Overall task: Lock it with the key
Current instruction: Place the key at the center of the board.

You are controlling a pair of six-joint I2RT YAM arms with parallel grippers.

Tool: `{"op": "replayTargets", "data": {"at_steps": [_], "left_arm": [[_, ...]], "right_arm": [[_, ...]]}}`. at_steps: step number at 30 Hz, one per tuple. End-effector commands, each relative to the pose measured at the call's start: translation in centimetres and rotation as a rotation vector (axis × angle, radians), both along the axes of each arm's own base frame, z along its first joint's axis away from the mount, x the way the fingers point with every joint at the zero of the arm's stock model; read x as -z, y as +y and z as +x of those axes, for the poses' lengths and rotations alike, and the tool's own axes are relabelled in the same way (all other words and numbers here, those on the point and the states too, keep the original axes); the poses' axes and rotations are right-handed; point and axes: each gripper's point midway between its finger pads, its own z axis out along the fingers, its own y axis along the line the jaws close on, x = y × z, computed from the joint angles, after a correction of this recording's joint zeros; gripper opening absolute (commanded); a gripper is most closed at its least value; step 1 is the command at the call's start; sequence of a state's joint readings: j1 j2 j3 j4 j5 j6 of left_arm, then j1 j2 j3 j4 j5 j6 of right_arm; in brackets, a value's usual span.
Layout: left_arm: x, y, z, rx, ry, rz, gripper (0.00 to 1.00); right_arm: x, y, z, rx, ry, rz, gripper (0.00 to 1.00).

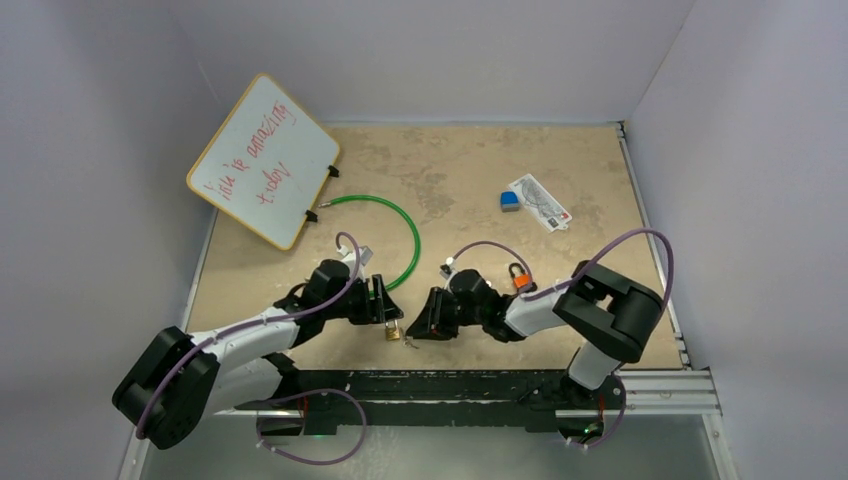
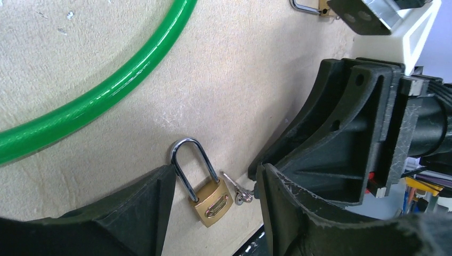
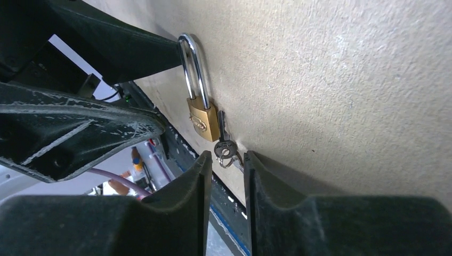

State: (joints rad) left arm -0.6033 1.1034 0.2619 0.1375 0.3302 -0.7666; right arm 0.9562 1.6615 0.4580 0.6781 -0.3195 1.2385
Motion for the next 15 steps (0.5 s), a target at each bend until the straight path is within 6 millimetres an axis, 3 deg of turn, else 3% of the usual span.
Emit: {"op": "replayTargets", "data": {"at_steps": [1, 4, 8, 12, 15], "left_arm": [[-0.4, -0.2, 0.1, 0.001, -0.025, -0.025, 0.59], [-0.7, 0.0, 0.4, -0.018, -0.029, -0.015, 0.60], [-1.7, 0.5, 1.1, -0.042, -0.057, 0.019, 0.60], [-4.1, 0.9, 2.0, -0.077, -0.141, 0.004, 0.63], [-5.5, 1.1, 2.2, -0.094, -0.179, -0.013, 0.64]], "right_arm": [[-1.7, -0.1, 1.7, 0.035, -0.090, -0.012, 0.33], [-2.4, -1.5, 2.8, 0.054, -0.136, -0.073, 0.39], [-4.1, -5.7, 5.3, 0.114, -0.264, -0.237, 0.58], [-5.3, -10.8, 8.1, 0.141, -0.424, -0.489, 0.74], [-5.6, -13.2, 9.5, 0.105, -0.480, -0.620, 0.79]]}}
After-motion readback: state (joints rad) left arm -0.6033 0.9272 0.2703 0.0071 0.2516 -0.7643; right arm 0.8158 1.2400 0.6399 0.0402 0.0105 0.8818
